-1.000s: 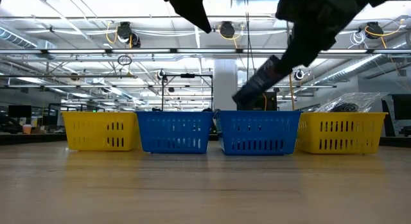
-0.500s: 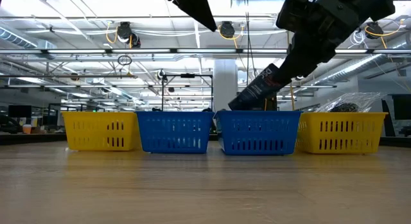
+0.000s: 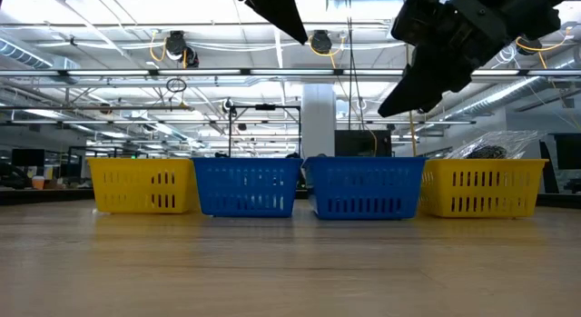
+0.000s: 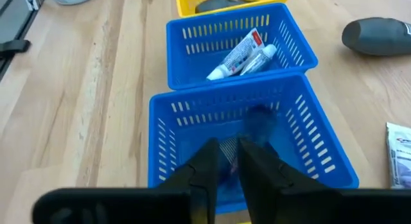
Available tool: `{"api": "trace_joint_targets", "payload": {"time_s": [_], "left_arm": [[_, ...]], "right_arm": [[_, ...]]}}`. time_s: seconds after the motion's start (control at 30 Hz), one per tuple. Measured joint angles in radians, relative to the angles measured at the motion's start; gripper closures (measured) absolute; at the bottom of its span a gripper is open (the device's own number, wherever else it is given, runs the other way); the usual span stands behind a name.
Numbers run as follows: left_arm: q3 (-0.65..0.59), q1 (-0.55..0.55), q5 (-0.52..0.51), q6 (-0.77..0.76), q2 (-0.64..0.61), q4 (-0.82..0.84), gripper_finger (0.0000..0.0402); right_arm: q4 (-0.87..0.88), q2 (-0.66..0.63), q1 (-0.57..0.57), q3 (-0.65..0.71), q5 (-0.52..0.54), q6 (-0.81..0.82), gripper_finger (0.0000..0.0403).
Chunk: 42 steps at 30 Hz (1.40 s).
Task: Pick & Place Travel size toiletries
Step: Put the blue shaving cream into the right blue basket, then put the white toothpaste into the left blue basket
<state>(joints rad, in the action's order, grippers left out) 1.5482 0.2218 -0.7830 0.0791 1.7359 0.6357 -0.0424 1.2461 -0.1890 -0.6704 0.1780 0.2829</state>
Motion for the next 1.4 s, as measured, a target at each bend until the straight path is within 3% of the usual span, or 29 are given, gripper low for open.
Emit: {"api": "trace_joint_targets", "payload": {"time_s": [0.23, 0.47, 0.77, 0.93, 1.07, 1.4], "left_arm": [[0.0, 0.0, 0.0, -0.004, 0.0, 0.0, 0.0101], [0.0, 0.0, 0.001, -0.006, 0.0, -0.001, 0.0101], [0.0, 0.0, 0.001, -0.006, 0.0, -0.011, 0.0101], [0.0, 0.0, 0.001, -0.006, 0.0, -0.013, 0.0101], [0.0, 0.0, 0.001, -0.006, 0.0, -0.017, 0.0101], [0.0, 0.0, 0.024, -0.005, 0.0, -0.044, 0.0101]], "right_arm": [[-0.06, 0.0, 0.026, 0.0, 0.005, -0.065, 0.0322], [-0.01, -0.008, 0.166, 0.0, -0.007, -0.053, 0.0322], [0.135, -0.007, 0.382, -0.001, -0.116, -0.033, 0.0334], [0.138, 0.003, 0.468, -0.001, -0.229, -0.035, 0.0328], [0.152, 0.007, 0.517, -0.008, -0.236, -0.045, 0.0324], [0.274, 0.16, 0.558, -0.14, -0.279, -0.112, 0.0323]]}}
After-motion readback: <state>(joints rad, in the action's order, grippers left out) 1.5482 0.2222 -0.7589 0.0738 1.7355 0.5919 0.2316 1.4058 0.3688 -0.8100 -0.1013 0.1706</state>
